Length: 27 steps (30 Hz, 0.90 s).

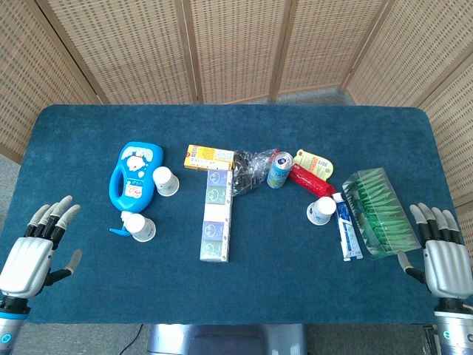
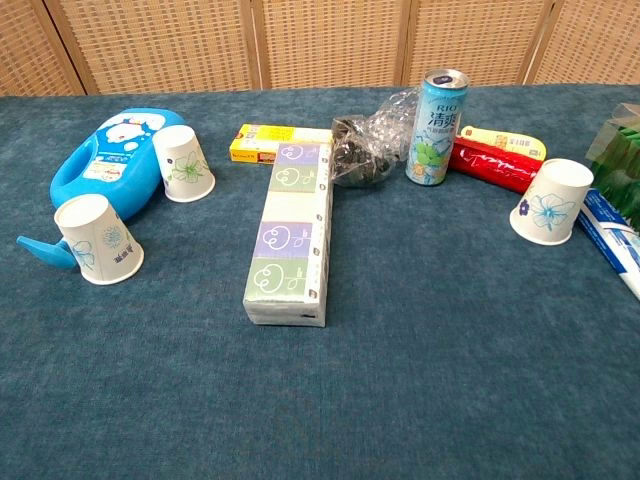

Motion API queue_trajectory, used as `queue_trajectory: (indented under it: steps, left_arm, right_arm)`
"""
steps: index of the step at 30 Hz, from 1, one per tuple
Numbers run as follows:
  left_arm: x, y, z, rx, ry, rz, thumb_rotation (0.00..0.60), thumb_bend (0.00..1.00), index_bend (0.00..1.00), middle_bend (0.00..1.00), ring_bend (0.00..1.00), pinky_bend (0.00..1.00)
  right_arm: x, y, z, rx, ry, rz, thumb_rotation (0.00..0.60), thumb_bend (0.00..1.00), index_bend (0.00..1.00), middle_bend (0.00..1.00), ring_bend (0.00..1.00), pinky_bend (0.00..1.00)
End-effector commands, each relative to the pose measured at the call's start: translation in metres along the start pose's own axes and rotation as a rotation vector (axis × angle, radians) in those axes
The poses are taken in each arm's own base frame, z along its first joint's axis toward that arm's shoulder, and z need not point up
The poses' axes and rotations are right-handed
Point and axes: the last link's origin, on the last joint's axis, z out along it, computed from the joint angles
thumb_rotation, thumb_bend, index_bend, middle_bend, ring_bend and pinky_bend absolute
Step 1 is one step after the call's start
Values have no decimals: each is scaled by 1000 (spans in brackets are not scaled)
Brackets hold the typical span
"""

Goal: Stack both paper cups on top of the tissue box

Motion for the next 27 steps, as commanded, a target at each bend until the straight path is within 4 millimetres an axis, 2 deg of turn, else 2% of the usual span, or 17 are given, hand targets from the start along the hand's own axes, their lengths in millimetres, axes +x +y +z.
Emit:
queue_trajectory:
  steps: [1, 17, 27]
  left_arm:
    - [-1, 0, 1, -1, -4, 2, 600, 479, 21, 32, 0, 0]
    - [5, 3, 6, -3, -21, 31, 600, 479, 5, 27, 0, 7]
    - [-10, -3, 14, 29, -153, 93, 600, 480, 0, 6, 0, 7]
  right_arm:
    - [1, 0, 1, 2, 2, 5, 600, 351, 0, 0, 0, 51]
    - [-1, 3, 1, 5, 8, 23, 600, 349, 0, 0, 0, 51]
    - [0, 5, 1, -4, 3, 24, 600, 350, 0, 0, 0, 52]
